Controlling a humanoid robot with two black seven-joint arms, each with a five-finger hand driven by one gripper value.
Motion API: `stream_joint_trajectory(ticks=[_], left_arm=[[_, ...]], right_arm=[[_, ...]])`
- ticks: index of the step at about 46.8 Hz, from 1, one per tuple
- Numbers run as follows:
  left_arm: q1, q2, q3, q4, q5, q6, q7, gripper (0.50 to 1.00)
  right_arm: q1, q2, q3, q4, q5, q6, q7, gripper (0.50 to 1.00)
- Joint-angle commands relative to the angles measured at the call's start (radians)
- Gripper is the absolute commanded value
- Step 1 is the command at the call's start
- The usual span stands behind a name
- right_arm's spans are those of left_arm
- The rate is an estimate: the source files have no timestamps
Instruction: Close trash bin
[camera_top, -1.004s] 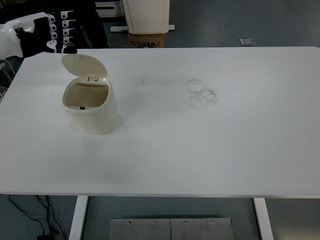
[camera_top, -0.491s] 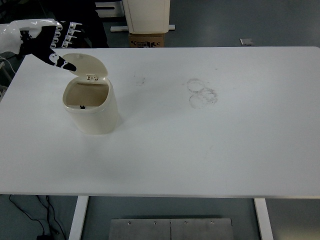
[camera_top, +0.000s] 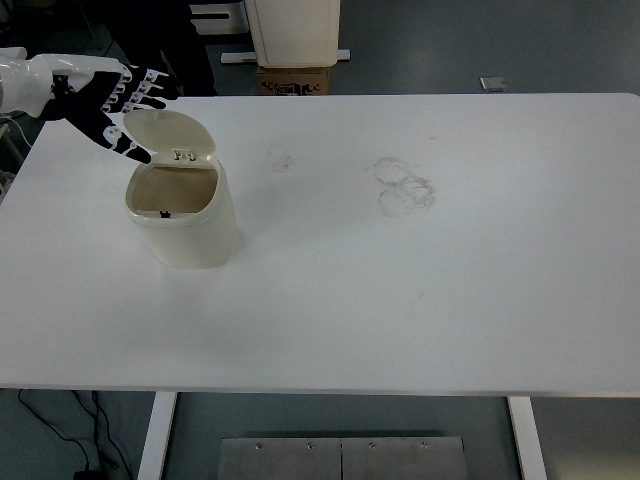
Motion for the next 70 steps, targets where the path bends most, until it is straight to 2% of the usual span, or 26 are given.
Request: stream_joint_trajectory(ticks=[1,7,15,22,30,70], left_arm=[[-0.006,-0.001,0.0,-0.014,-0.001,0.0,0.019,1.0],[-0.008,0.001,0.0,-0.047,0.0,0.0,0.047,1.0],[-0.014,0.001,0.002,-0.078,0.002,0.0,0.052,1.0],[-0.014,-0.001,0.003,-0.115,0.008,0.0,0.092,1.0],[-0.015,0.001,0.052,-0.127,0.008,0.0,0.092,1.0],[-0.011,0.013,0.1,-0.155,0.008,0.0,0.093,1.0]], right_arm=[[0.0,0.0,0.0,0.0,0.0,0.0,0.0,0.991],[0.0,0.0,0.0,0.0,0.0,0.0,0.0,0.991],[0.0,0.0,0.0,0.0,0.0,0.0,0.0,0.991],[0.0,0.0,0.0,0.0,0.0,0.0,-0.001,0.991],[0.0,0.0,0.0,0.0,0.0,0.0,-0.001,0.991],[0.0,0.0,0.0,0.0,0.0,0.0,-0.001,0.991]])
